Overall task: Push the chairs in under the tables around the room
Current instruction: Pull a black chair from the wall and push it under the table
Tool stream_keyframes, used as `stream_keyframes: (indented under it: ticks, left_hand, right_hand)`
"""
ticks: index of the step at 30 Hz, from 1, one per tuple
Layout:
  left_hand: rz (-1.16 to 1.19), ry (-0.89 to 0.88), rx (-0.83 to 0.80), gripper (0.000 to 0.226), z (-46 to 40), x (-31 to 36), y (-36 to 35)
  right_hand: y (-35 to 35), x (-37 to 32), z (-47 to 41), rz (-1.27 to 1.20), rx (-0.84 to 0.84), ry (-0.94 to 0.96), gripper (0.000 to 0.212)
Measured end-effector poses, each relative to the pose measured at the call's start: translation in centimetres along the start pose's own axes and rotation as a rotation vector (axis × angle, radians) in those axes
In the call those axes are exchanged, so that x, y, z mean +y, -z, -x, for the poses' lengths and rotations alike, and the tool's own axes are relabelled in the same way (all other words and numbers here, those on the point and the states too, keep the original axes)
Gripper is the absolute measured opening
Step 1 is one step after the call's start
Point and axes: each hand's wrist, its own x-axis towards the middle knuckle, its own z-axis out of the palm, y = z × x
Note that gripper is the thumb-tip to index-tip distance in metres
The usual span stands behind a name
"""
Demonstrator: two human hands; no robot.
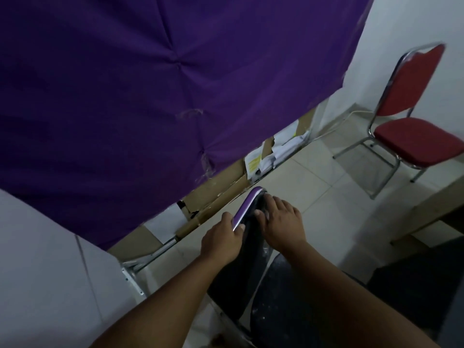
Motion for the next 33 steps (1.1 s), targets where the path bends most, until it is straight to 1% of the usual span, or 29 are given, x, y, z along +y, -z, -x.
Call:
stream_keyframes:
  ticks: [2, 4, 10, 12, 15, 18, 21, 27, 28, 33]
  left_hand:
    - [0.097, 0.018, -0.128, 0.024, -0.5, -0.2, 0.5]
    - [0.149, 0.001, -0.202, 0.026, -1.1, -0.4, 1.0]
    - [0.183, -0.095, -0.153, 0.029, -3.4, -1.3, 3.0]
    - [0.126, -0.116, -0.126, 0.031, -5.2, -2.0, 3.5]
    - [0.035, -0.160, -0.102, 0.038, -8.6, -3.1, 3.9]
    - [0.000, -0.257, -0.099, 0.042, -12.2, -2.8, 4.7]
    - [-0.015, -0.388, -0.109, 0.040, -15.0, -1.6, 5.4]
    - [-0.013, -0.635, -0.245, 0.042, -19.0, 1.6, 4.5]
    - [-0.021, -0.692, -0.291, 0.043, -19.3, 2.4, 4.0]
    - [-0.010, -0.893, -0.388, 0.040, -18.9, 5.2, 2.5]
  right_hand:
    - [0.2, 0.2, -0.5, 0.001, 0.019, 0.009, 0.057]
    - [0.2, 0.4, -1.0, -0.002, 0.037, 0.003, 0.056]
    - [0.1, -0.2, -1.9, 0.005, 0.042, -0.048, 0.058]
    - [0.0, -0.6, -2.5, -0.001, 0.042, -0.085, 0.057]
    - [0.1, -1.0, -3.7, 0.012, 0.084, -0.140, 0.058]
    - [0.2, -1.2, -5.1, 0.018, 0.119, -0.250, 0.060]
    - [-0.2, -1.6, -6.1, 0.027, 0.163, -0.381, 0.058]
    - [-0.4, -2.3, -6.5, 0.011, 0.242, -0.605, 0.059]
    - [-0.3, -2.3, -6.0, 0.015, 0.272, -0.659, 0.059]
    - [0.0, -2.3, -3.7, 0.020, 0.345, -0.834, 0.059]
